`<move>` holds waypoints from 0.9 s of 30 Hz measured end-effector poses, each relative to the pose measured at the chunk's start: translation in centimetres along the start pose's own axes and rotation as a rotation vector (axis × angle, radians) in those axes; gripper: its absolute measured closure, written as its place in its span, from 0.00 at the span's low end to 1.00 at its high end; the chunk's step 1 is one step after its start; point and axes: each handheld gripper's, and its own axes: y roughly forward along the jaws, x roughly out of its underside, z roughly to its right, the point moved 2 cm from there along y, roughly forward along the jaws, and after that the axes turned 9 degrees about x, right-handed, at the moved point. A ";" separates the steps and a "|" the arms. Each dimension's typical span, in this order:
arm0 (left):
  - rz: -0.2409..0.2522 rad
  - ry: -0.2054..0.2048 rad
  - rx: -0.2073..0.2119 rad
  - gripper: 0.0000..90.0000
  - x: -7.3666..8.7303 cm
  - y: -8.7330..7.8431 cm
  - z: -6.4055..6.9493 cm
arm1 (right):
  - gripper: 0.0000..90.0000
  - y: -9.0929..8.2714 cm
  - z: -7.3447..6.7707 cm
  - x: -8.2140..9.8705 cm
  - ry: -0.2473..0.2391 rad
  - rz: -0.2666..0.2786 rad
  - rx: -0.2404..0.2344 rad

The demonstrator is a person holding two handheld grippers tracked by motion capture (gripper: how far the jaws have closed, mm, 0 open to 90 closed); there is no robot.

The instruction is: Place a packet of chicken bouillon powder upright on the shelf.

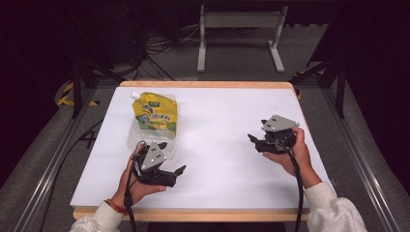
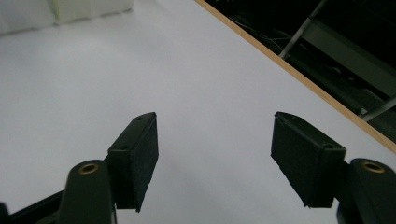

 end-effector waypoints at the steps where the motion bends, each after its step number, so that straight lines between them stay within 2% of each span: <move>1: -0.004 0.000 0.005 0.08 0.0 0.1 0.1 | 0.34 -0.2 0.1 0.3 -0.003 -0.004 0.003; 8: -0.028 0.010 0.012 0.08 0.4 0.5 0.8 | 0.29 -1.2 0.3 2.3 -0.011 -0.027 0.008; 10: -0.050 0.025 -0.006 0.08 0.6 0.7 0.9 | 0.28 -1.3 0.2 2.9 -0.004 -0.033 0.006; 15: -0.075 0.044 -0.003 0.09 1.2 0.9 1.4 | 0.27 -1.8 -0.3 4.3 -0.014 -0.047 0.005; 21: -0.096 0.025 0.019 0.09 1.8 1.0 1.7 | 0.25 -2.5 -0.6 6.3 -0.016 -0.064 0.009; 24: -0.114 0.031 0.015 0.09 2.1 1.2 1.7 | 0.24 -2.8 -0.7 7.0 -0.023 -0.067 0.012; 27: -0.123 0.018 0.033 0.09 2.4 1.4 1.7 | 0.23 -3.1 -0.7 7.8 -0.017 -0.072 0.019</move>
